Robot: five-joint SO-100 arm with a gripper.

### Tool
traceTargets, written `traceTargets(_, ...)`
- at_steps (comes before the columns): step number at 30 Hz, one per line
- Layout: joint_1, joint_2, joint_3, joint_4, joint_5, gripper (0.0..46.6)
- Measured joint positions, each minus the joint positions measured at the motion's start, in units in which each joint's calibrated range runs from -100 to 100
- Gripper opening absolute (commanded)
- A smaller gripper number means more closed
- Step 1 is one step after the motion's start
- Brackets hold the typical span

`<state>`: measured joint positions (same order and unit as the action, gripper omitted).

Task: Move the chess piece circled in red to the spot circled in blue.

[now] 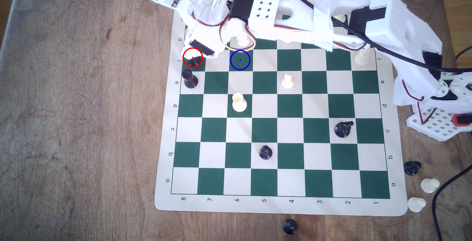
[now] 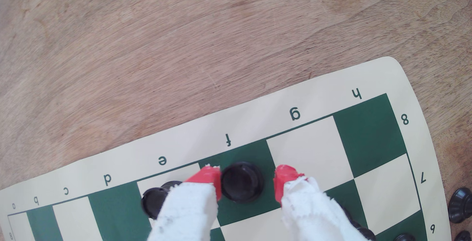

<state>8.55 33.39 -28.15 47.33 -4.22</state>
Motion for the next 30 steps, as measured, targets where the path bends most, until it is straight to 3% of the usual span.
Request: traceTargets(30,-0.44,4.36,0.0,-1.99,0.34,13.1)
